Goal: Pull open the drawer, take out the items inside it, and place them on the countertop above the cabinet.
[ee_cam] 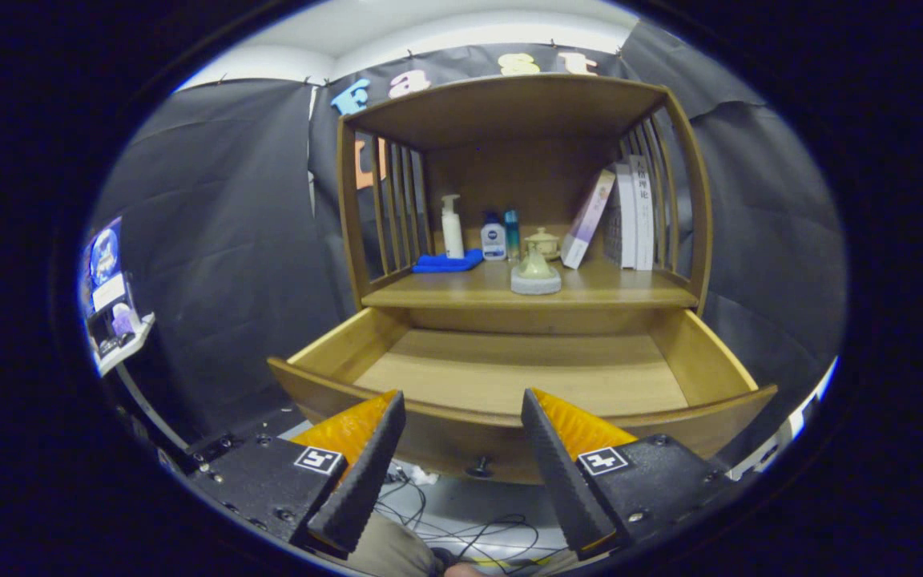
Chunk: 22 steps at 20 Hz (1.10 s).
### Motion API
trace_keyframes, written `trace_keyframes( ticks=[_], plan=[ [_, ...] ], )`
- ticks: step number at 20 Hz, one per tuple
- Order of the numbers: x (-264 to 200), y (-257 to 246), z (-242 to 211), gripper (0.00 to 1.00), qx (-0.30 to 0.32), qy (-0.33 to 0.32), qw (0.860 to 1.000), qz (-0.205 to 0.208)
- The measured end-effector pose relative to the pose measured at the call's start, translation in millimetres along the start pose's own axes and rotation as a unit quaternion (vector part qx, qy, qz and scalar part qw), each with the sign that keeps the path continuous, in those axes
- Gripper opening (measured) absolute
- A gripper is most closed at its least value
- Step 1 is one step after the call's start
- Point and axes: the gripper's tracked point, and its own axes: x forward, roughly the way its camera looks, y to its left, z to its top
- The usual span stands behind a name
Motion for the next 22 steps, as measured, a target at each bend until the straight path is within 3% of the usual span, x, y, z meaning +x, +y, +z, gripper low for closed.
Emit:
trace_keyframes(
  ticks=[4,10,22],
  plan=[
    [1.2,-4.3,-27.1,0.92,0.012,0.001,1.000,-0.011],
    [14.6,-17.3,-54.5,0.92,-0.003,-0.025,0.997,-0.067],
    [33.3,-23.7,-71.3,0.92,-0.015,-0.040,0.991,-0.130]
  ],
)
